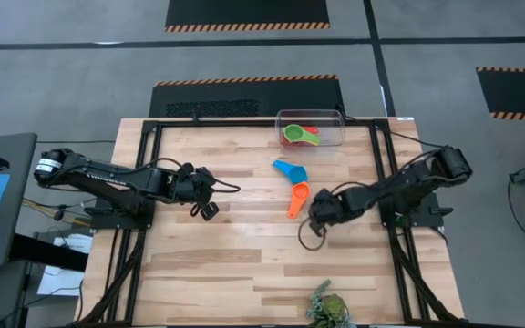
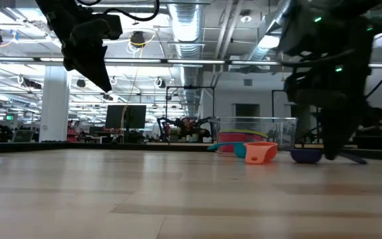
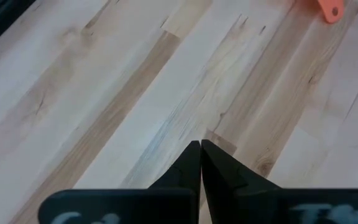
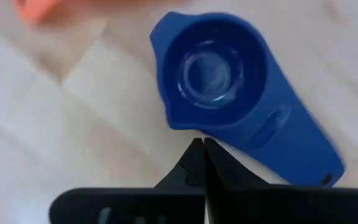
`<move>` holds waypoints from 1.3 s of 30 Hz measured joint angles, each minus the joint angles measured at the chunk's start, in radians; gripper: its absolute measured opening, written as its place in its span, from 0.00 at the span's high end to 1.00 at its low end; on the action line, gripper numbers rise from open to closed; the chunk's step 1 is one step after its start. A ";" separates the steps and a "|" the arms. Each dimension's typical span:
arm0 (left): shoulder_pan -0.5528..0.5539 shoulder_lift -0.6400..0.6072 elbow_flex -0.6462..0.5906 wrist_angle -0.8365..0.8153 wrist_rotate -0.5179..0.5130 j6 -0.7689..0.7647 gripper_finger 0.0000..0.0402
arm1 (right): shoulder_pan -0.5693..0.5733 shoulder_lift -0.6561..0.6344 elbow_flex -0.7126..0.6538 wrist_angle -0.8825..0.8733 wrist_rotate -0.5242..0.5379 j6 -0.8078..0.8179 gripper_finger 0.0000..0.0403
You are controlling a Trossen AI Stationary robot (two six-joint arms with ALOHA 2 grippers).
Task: Nest measuring cups in basket
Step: Adjust the colored measuring cups to the top center of the table
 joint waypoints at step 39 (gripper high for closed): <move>0.000 0.000 0.001 0.045 0.027 -0.019 1.00 | -0.105 0.000 0.001 0.241 0.146 -0.005 0.97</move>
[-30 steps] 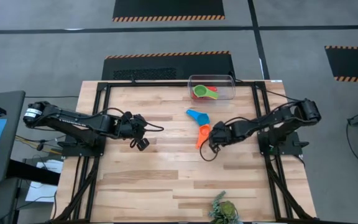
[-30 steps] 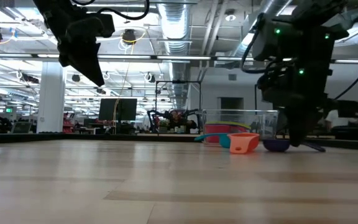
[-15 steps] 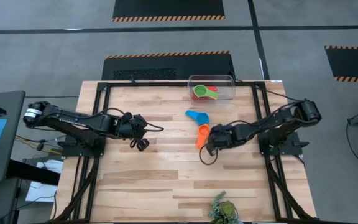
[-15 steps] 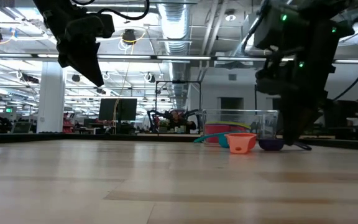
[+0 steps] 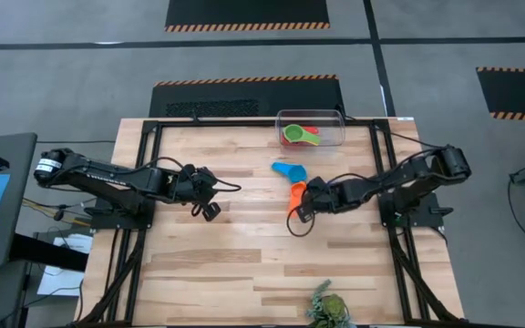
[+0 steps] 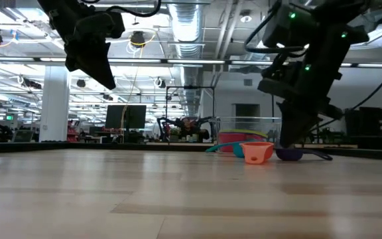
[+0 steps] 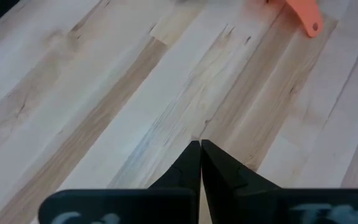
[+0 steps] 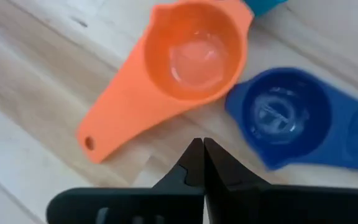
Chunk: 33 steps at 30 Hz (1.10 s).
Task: Nest measuring cups in basket
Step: Adjust the colored measuring cups to the top center of the table
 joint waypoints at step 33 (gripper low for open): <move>0.000 0.000 0.000 0.000 0.001 -0.020 1.00 | -0.060 -0.010 0.108 -0.105 0.057 -0.187 0.96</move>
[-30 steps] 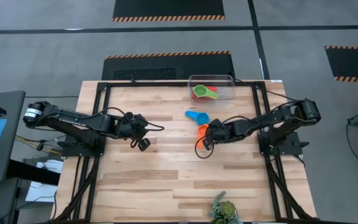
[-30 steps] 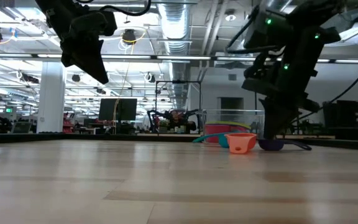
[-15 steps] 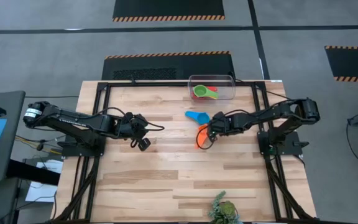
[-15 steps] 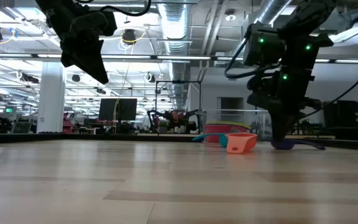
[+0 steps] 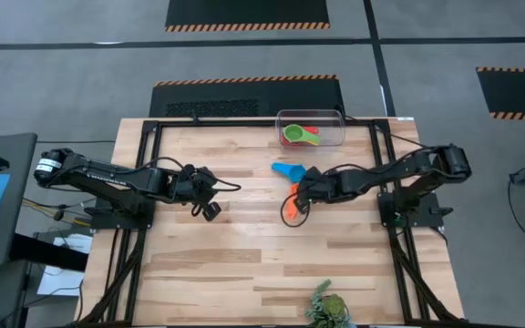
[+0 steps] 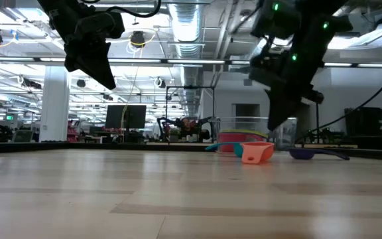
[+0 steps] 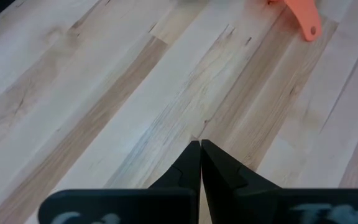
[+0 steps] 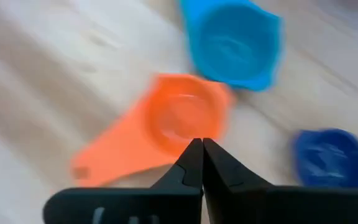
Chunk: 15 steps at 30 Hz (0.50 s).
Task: Nest measuring cups in basket
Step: Adjust the colored measuring cups to the top center of the table
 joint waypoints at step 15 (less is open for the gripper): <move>0.000 0.000 0.000 0.000 0.000 -0.022 1.00 | 0.139 0.215 0.033 0.226 0.004 0.121 0.98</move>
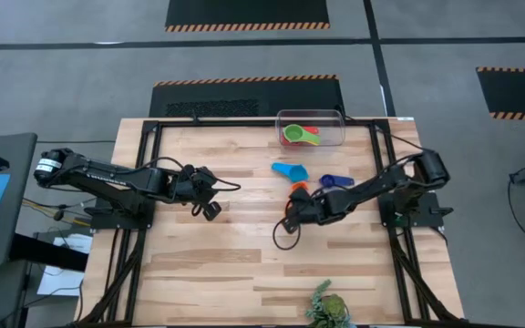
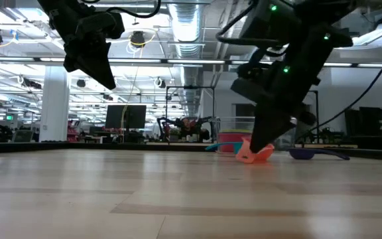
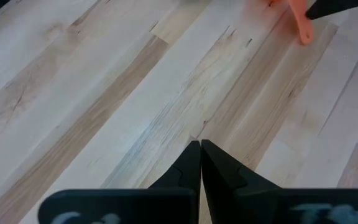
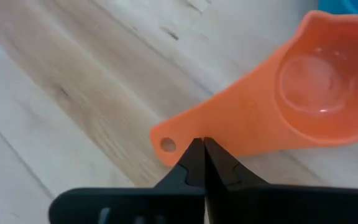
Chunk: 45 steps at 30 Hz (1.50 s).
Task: Nest measuring cups in basket
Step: Adjust the colored measuring cups to the top center of the table
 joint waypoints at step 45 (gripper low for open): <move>0.000 0.000 -0.001 0.000 -0.048 -0.008 1.00 | -0.073 0.200 0.331 -0.365 -0.072 -0.109 0.99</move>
